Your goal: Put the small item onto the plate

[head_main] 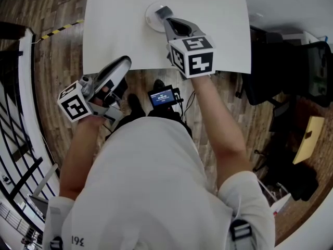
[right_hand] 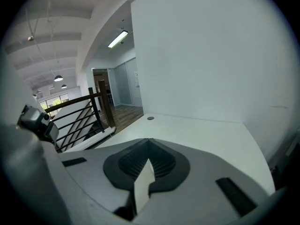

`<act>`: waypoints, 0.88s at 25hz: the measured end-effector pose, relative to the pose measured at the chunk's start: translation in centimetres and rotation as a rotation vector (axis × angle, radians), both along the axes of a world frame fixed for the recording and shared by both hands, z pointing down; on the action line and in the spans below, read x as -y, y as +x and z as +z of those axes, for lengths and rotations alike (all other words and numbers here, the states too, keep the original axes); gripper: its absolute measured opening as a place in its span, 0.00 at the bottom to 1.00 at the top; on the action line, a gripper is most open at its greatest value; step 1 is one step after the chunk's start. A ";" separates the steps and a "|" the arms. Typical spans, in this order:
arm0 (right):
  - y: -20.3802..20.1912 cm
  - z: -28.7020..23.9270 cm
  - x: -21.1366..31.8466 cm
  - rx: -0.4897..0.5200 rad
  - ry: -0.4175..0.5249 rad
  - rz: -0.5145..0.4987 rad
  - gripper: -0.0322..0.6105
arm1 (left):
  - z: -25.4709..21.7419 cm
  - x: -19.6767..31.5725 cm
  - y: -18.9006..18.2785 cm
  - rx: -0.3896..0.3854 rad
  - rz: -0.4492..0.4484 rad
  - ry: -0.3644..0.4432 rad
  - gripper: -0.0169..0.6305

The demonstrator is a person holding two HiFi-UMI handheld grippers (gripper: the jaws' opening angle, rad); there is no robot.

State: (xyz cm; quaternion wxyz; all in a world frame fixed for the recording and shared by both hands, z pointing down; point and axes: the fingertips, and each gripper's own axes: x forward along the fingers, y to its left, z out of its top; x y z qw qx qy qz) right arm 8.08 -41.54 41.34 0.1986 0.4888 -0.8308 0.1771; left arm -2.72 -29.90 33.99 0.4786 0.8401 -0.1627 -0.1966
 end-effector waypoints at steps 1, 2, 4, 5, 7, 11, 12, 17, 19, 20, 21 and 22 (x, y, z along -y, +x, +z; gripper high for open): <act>0.0 -0.3 -0.4 0.008 0.001 0.003 0.05 | -0.2 -0.2 -0.2 -0.003 0.000 0.002 0.10; 0.0 -0.7 -0.8 0.020 0.002 0.006 0.05 | -0.5 -0.3 -0.4 -0.008 -0.001 0.003 0.10; 0.0 -1.4 -1.8 0.051 0.001 0.014 0.05 | -1.2 -0.7 -0.7 -0.020 -0.002 0.009 0.10; 0.1 -1.8 -2.3 0.069 0.001 0.019 0.05 | -1.5 -0.9 -0.8 -0.023 0.001 0.016 0.10; 0.1 -2.6 -3.3 0.101 0.003 0.027 0.05 | -2.2 -1.3 -1.0 -0.030 0.009 0.030 0.10; -0.1 -4.3 -5.1 0.120 0.030 0.023 0.05 | -3.7 -2.0 -1.3 -0.060 0.016 0.051 0.10; -0.1 -4.7 -5.6 0.121 0.039 0.022 0.05 | -4.0 -2.2 -1.4 -0.064 0.018 0.056 0.10; 0.1 -6.5 -7.6 0.139 0.068 0.036 0.05 | -5.5 -3.4 -1.8 -0.079 0.026 0.073 0.10; 0.1 -6.9 -8.4 0.152 0.070 0.042 0.05 | -5.9 -3.9 -2.0 -0.083 0.028 0.080 0.10; 0.1 -7.1 -8.7 0.163 0.069 0.043 0.05 | -6.1 -4.0 -2.1 -0.083 0.027 0.084 0.10; 0.0 -7.4 -9.0 0.179 0.068 0.044 0.05 | -6.2 -4.1 -2.2 -0.081 0.025 0.086 0.10; -0.1 -7.7 -9.3 0.200 0.066 0.045 0.05 | -6.4 -4.2 -2.2 -0.080 0.024 0.089 0.10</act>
